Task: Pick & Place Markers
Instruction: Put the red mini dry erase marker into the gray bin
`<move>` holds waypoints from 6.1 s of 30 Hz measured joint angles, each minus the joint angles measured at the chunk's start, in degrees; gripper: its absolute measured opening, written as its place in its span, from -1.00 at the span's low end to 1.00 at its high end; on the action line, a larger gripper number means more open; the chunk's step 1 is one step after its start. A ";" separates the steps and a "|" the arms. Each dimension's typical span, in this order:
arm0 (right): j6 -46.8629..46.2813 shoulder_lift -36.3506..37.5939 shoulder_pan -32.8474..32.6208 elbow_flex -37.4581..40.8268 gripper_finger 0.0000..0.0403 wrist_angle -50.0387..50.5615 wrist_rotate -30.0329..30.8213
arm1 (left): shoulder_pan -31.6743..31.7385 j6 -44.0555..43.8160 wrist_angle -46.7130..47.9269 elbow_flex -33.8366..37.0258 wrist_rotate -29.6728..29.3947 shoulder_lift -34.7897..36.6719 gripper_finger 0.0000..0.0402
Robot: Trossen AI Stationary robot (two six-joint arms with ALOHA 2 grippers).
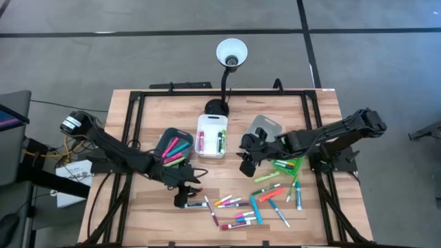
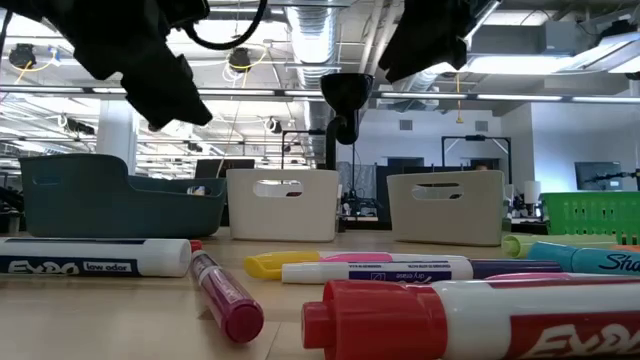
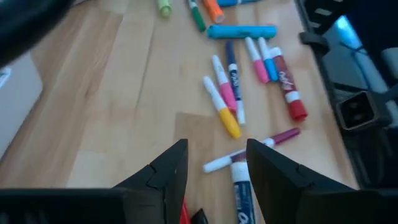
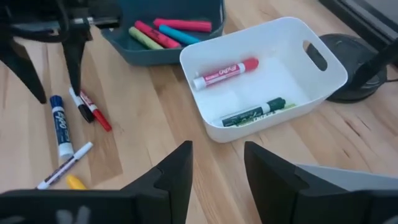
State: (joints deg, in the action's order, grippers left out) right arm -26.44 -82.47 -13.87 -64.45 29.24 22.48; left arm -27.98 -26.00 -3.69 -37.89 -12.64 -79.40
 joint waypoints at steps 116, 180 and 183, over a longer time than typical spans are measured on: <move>35.43 -17.49 8.61 11.28 -0.58 -75.80 -30.04 | 8.26 33.42 -6.84 -11.50 -14.40 5.43 -0.78; -18.95 -5.81 22.92 11.32 -0.79 8.79 -18.73 | 8.10 29.77 -6.62 -5.05 -17.25 5.45 -0.37; -15.74 -6.63 23.81 11.29 -0.78 7.15 -21.06 | 8.10 29.77 -6.68 -5.05 -17.19 5.45 -0.37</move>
State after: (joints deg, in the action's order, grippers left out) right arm -42.18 -89.11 9.94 -53.15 36.39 1.42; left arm -19.88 3.77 -10.37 -42.94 -29.83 -73.95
